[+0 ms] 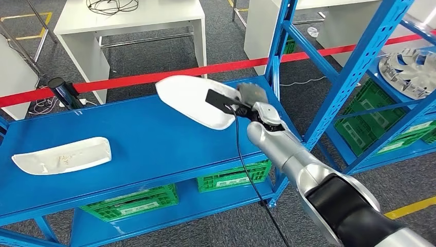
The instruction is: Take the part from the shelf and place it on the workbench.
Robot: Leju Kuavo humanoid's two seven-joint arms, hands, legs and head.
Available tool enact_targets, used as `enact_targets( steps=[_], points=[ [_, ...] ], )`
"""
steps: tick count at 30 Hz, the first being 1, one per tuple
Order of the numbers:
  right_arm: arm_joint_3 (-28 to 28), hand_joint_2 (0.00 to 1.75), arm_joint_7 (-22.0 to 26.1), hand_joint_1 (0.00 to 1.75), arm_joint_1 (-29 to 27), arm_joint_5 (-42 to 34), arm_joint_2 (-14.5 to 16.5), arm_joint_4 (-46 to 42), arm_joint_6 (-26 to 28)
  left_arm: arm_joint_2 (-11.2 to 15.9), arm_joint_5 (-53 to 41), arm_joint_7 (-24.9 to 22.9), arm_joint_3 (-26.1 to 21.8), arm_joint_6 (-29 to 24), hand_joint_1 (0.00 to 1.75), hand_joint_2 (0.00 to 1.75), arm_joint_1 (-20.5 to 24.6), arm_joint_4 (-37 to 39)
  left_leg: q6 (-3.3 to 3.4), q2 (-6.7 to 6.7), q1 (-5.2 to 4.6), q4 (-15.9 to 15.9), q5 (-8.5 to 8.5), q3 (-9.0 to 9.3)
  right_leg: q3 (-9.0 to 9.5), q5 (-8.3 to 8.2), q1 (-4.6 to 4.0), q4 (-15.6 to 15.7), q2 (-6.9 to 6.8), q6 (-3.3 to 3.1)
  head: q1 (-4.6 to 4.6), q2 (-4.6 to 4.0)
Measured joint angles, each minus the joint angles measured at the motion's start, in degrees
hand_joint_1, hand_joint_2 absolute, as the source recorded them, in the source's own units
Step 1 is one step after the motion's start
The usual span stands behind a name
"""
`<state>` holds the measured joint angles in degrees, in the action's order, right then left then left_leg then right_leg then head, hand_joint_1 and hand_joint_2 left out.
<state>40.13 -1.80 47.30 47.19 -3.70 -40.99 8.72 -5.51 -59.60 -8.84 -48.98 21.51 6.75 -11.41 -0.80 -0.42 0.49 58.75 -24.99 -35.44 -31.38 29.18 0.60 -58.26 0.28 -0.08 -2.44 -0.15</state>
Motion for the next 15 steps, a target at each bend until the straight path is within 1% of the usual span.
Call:
enact_targets(
  steps=[3, 7, 10, 11, 12, 13, 14, 15],
  points=[
    [-0.61, 1.75, 1.10, 1.75, 1.22, -5.37, 0.76, -10.28, -0.71, -0.10, -1.00, 0.06, 0.00, 0.00, 0.00, 1.75, 0.25, -0.01, -0.01, -0.07, 0.00, -0.04, 0.00, -0.01, -0.02, 0.05, 0.00, 0.00, -0.04, -0.04, 0.00, 0.00],
    [-1.11, 1.75, 1.64, 1.75, 1.66, -10.19, 1.62, -24.00, -2.72, -0.30, -1.76, 0.46, 0.00, 0.00, 0.00, 1.75, 0.64, -0.02, -0.03, -0.09, 0.00, -0.09, -0.04, -0.01, -0.02, 0.12, 0.01, 0.01, -0.05, -0.09, -0.01, 0.00],
    [-1.31, 1.75, 1.45, 1.75, 1.32, -11.30, 2.57, -32.04, -4.10, -0.31, -2.10, 0.58, 0.00, 0.00, 0.00, 1.75, 1.06, -0.05, 0.56, -0.05, -0.31, -0.07, -0.11, 0.03, 0.10, -0.14, 0.32, 0.38, -0.02, 0.44, 0.02, 0.00],
    [-1.31, 1.75, 1.37, 1.75, 1.29, -11.44, 2.86, -34.22, -4.52, -0.39, -2.24, 0.56, 0.01, 0.00, 0.00, 1.75, 1.23, -0.07, 0.83, 0.02, -0.21, -0.40, 0.12, 0.15, 0.12, -0.10, 0.43, 0.37, -0.02, 0.68, 0.02, 0.00],
    [-1.31, 1.75, 1.40, 1.75, 1.30, -11.62, 3.02, -36.07, -4.91, -0.49, -2.38, 0.49, 0.02, 0.00, 0.00, 1.75, 1.38, -0.07, 1.01, 0.09, -0.03, -0.87, 0.50, 0.28, -0.09, 0.35, 0.39, -0.14, -0.03, 0.81, -0.01, 0.00],
    [-1.31, 1.75, 1.52, 1.75, 1.36, -11.90, 3.13, -37.67, -5.29, -0.58, -2.50, 0.39, 0.04, 0.00, 0.00, 1.75, 1.52, -0.08, 1.18, 0.20, 0.14, -1.32, 0.83, 0.35, -0.70, 1.48, 0.35, -1.54, -0.04, 0.88, -0.07, 0.00],
    [-1.31, 1.75, 1.64, 1.75, 1.37, -12.26, 3.21, -38.97, -5.74, -0.68, -2.59, 0.26, 0.05, 0.00, 0.00, 1.75, 1.61, -0.09, 1.33, 0.32, 0.30, -1.61, 1.06, 0.37, -1.77, 3.22, 0.35, -4.06, -0.05, 0.93, -0.11, 0.00],
    [-1.31, 1.75, 1.70, 1.75, 1.30, -12.63, 3.29, -39.95, -6.23, -0.68, -2.66, 0.15, 0.06, 0.00, 0.00, 1.75, 1.68, -0.10, 1.43, 0.38, 0.27, -1.64, 1.16, 0.27, -3.27, 5.27, 0.33, -7.58, -0.06, 1.01, -0.15, 0.00]
  ],
)
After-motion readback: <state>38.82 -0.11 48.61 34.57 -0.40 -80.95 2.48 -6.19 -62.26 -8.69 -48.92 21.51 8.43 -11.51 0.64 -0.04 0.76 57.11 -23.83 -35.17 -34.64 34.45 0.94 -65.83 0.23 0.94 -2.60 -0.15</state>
